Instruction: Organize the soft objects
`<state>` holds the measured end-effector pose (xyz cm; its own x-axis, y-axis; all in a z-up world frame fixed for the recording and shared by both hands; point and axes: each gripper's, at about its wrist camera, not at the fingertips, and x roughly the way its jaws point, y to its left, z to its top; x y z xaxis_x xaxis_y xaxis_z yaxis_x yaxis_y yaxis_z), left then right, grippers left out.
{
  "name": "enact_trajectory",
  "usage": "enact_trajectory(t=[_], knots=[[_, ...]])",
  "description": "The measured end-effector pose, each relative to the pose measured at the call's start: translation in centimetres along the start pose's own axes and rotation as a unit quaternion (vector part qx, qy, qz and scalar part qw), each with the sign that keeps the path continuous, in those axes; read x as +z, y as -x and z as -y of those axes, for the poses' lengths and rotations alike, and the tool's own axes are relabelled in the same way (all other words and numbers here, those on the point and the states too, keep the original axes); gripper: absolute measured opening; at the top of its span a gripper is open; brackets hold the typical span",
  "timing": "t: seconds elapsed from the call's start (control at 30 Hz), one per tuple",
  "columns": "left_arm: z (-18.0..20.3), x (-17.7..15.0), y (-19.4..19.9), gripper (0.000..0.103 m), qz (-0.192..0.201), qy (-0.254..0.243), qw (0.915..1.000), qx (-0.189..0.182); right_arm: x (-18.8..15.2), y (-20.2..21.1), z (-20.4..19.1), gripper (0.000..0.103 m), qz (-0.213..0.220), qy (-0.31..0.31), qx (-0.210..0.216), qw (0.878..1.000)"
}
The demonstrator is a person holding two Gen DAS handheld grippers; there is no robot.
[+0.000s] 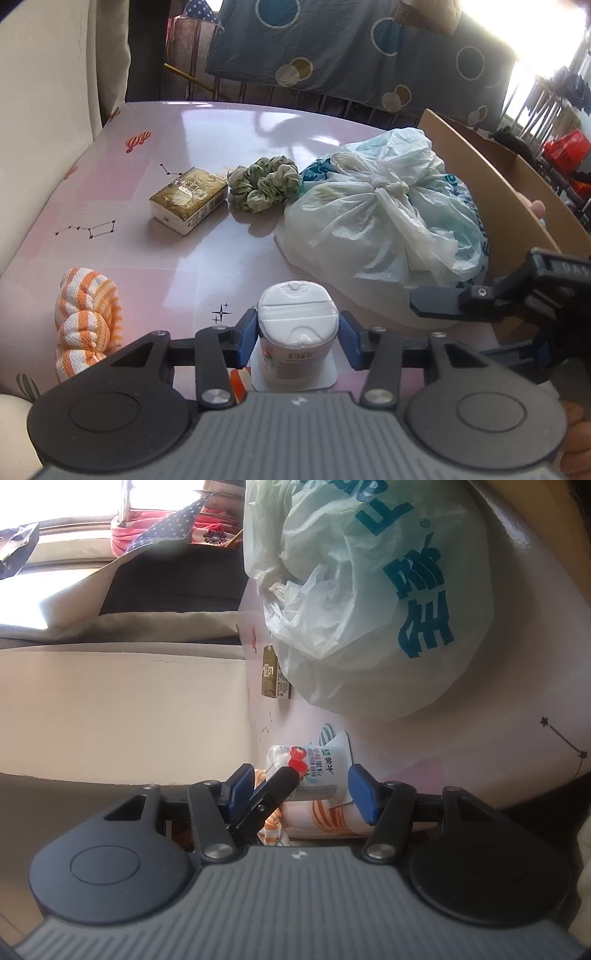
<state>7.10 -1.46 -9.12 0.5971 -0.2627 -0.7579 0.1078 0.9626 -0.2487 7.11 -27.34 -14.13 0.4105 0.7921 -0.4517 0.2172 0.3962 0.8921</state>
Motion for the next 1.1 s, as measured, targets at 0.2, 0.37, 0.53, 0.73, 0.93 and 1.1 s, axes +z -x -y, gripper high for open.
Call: enact_trajectory(t=[0.2,0.37,0.53,0.73,0.93,1.1], knots=[[-5.4,0.8,0.0,0.048,-0.019,0.159,0.9839,-0.079,-0.3,-0.5,0.2,0.057,-0.007,-0.009,0.003,1.0],[-7.9,0.5,0.3,0.048,-0.021,0.221,0.9714,-0.084,-0.7,-1.3,-0.4,0.057,-0.014,-0.008,0.004,1.0],[-9.4,0.1,0.4,0.049,-0.024,0.26,0.9603,-0.097,-1.1,-2.1,-1.0,0.057,-0.024,-0.005,0.0,1.0],[-10.0,-0.2,1.4,0.049,-0.018,0.265,0.9612,-0.074,-1.5,-2.5,-1.6,0.057,-0.026,0.0,-0.004,1.0],[-10.1,-0.7,2.4,0.049,-0.026,0.241,0.9696,-0.035,-1.7,-3.4,-2.3,0.057,-0.029,0.003,-0.007,1.0],[-9.4,-1.2,2.7,0.049,-0.032,0.225,0.9729,-0.044,-2.0,-4.2,-2.6,0.057,-0.034,0.004,-0.01,0.999]])
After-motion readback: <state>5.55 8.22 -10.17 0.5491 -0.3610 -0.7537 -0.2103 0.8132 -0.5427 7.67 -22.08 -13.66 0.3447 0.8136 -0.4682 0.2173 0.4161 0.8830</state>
